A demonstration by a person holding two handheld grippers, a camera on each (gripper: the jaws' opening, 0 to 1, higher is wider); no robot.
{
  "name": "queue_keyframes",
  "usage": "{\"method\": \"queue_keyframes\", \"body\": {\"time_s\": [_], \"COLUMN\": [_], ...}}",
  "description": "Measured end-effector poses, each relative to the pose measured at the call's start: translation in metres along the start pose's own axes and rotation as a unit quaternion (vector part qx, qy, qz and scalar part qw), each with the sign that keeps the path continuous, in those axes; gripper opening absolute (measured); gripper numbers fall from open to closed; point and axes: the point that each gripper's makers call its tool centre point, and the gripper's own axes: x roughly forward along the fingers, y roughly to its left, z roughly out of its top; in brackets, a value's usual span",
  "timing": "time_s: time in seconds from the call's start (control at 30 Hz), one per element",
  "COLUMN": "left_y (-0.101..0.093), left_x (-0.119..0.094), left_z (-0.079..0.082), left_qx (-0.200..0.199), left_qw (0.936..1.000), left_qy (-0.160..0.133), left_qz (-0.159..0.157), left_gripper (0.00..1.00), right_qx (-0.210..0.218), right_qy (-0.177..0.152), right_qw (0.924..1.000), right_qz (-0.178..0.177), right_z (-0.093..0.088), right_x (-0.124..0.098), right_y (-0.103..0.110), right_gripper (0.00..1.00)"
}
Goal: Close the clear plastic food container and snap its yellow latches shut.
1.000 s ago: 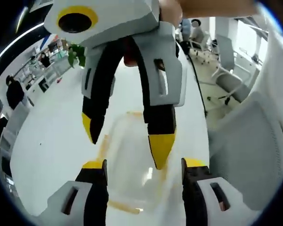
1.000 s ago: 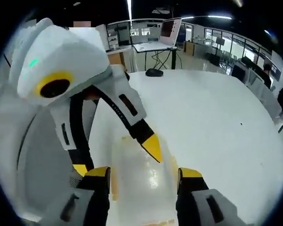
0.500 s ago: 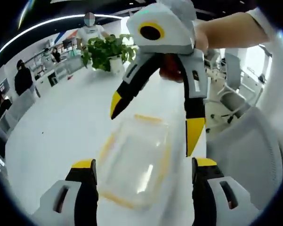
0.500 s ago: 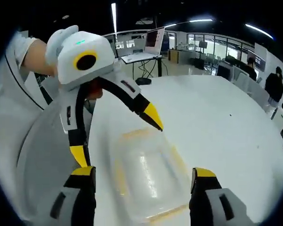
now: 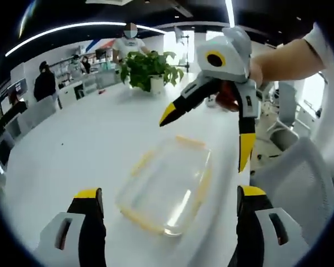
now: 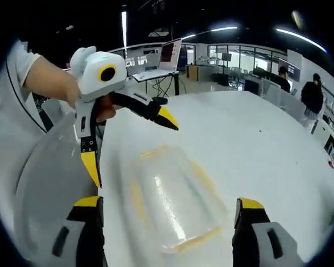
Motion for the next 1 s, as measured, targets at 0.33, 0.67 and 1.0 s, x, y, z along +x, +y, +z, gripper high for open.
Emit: {"method": "queue_keyframes", "body": {"time_s": [0.33, 0.67, 1.0], "left_y": [-0.003, 0.012, 0.014], "left_x": [0.006, 0.010, 0.017], "left_z": [-0.015, -0.023, -0.029], "left_qx": [0.006, 0.003, 0.036], "left_qw": [0.9999, 0.9998, 0.9990], "left_qy": [0.015, 0.016, 0.023], "left_qz": [-0.005, 0.010, 0.010], "left_gripper": [0.97, 0.91, 0.85], "right_qx": [-0.027, -0.026, -0.037], "right_qy": [0.005, 0.011, 0.004], "right_qw": [0.9995, 0.9992, 0.9988], "right_qz": [-0.013, -0.027, -0.030], "right_z": [-0.017, -0.035, -0.032], "right_x": [0.002, 0.004, 0.008], "right_y": [-0.003, -0.011, -0.017], "right_gripper": [0.99, 0.87, 0.84]}}
